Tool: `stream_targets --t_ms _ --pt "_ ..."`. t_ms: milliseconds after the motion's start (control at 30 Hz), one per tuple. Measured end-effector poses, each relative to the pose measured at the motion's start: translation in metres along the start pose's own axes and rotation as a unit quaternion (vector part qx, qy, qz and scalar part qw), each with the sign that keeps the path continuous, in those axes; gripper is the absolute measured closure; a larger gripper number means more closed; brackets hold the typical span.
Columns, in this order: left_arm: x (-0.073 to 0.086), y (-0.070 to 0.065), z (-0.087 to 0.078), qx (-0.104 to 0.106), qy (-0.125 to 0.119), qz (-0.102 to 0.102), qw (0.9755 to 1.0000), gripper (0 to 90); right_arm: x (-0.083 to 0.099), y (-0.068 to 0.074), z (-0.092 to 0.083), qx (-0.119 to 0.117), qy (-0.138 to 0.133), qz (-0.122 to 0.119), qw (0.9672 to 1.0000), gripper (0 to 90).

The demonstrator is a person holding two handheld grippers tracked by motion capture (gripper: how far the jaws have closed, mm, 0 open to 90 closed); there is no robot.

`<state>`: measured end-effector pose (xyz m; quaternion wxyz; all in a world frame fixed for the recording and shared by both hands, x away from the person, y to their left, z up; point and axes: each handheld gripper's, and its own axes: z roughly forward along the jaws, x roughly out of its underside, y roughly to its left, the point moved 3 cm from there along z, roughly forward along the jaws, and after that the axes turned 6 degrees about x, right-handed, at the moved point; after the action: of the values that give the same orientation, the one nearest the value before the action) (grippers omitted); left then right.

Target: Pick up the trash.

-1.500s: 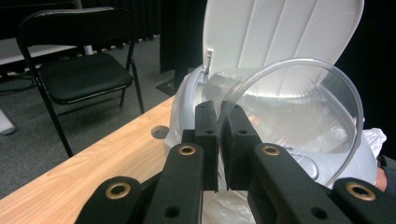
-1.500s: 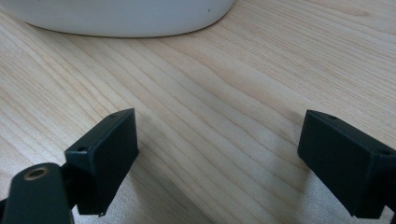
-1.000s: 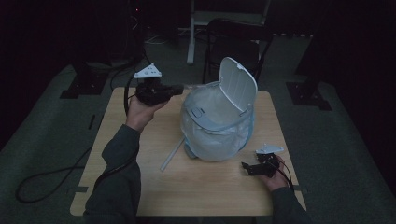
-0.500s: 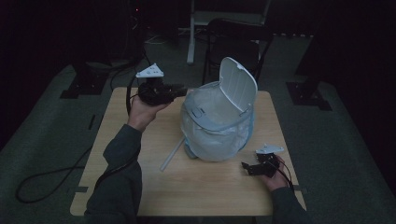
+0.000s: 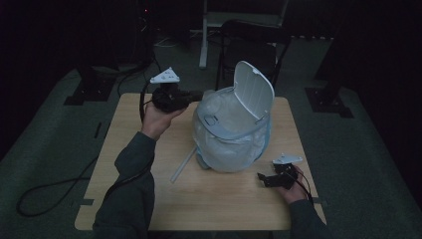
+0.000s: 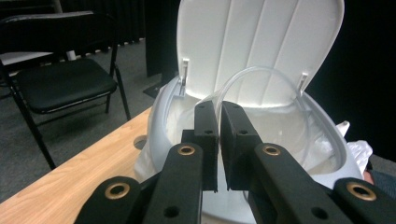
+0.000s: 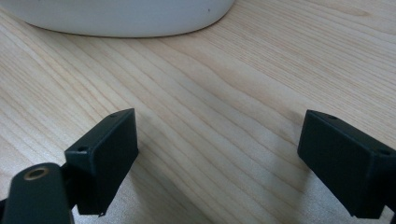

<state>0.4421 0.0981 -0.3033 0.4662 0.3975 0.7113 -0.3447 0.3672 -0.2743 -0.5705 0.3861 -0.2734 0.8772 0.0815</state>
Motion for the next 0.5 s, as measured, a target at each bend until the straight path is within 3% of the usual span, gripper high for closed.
stream_targets --t_ms 433,500 --pt "-0.007 -0.003 0.015 0.018 -0.011 -0.01 0.9997 86.7 0.0 0.0 0.0 0.0 0.0 0.0 1.0 11.3" --pt "-0.006 -0.002 0.018 0.015 -0.007 -0.01 0.9998 79.4 0.0 0.0 0.0 0.0 0.0 0.0 1.0 11.3"
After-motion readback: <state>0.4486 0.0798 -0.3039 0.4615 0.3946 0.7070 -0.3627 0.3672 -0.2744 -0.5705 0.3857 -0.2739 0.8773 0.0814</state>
